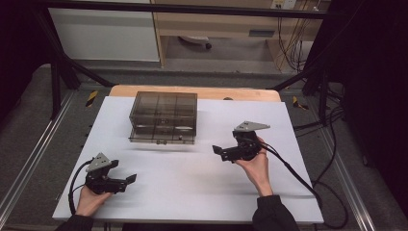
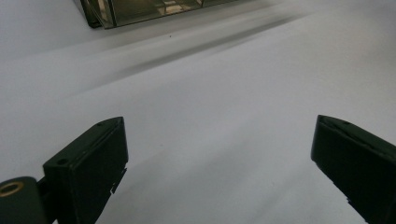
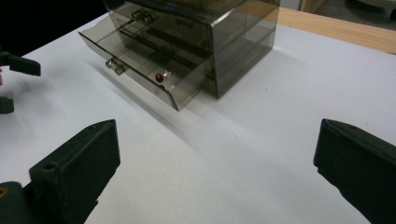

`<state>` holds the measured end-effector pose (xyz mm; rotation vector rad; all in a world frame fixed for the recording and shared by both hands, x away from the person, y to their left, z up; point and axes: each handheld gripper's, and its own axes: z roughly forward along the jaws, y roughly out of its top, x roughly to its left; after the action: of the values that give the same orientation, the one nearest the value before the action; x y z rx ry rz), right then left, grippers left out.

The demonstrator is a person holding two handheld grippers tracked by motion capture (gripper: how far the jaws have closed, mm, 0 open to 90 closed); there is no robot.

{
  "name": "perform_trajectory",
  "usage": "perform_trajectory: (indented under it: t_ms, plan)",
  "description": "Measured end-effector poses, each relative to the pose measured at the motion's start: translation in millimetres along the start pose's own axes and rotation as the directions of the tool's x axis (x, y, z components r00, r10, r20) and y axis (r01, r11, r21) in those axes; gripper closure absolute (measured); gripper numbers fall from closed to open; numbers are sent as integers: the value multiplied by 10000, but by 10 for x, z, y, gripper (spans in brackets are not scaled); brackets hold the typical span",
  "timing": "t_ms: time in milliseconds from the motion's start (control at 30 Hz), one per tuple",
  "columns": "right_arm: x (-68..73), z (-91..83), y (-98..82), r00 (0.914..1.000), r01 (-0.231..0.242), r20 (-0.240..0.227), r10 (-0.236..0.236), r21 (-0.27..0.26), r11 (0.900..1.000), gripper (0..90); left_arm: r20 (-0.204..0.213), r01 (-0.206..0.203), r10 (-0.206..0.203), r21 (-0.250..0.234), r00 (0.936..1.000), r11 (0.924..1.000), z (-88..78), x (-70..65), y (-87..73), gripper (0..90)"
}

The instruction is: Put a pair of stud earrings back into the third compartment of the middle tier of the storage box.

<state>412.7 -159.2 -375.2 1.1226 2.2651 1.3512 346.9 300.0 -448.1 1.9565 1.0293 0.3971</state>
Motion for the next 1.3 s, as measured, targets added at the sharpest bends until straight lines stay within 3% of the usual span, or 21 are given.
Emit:
perform_trajectory:
  t_ms: [333, 400, 767, 1300]
  plan:
    - [-192, -206, -413, 10000, -29, -39, 29, 68, 10000, 5, -4, -21, 21, 23, 10000, 10000, 4, -8, 1, 34]
    - [-237, -257, -507, 9995, -278, -116, 278, 13, 9996, 4, -5, -34, 34, 36, 10000, 10000, 7, -10, 0, 34]
    - [-428, -477, -920, 9990, -451, -45, 450, -146, 9989, 4, 0, -17, 17, 40, 10000, 10000, 14, -18, -2, 35]
    - [-551, -657, -1247, 9983, -558, -171, 554, -269, 9981, 3, 59, -102, 102, 64, 9999, 9999, 9, -23, 1, 35]
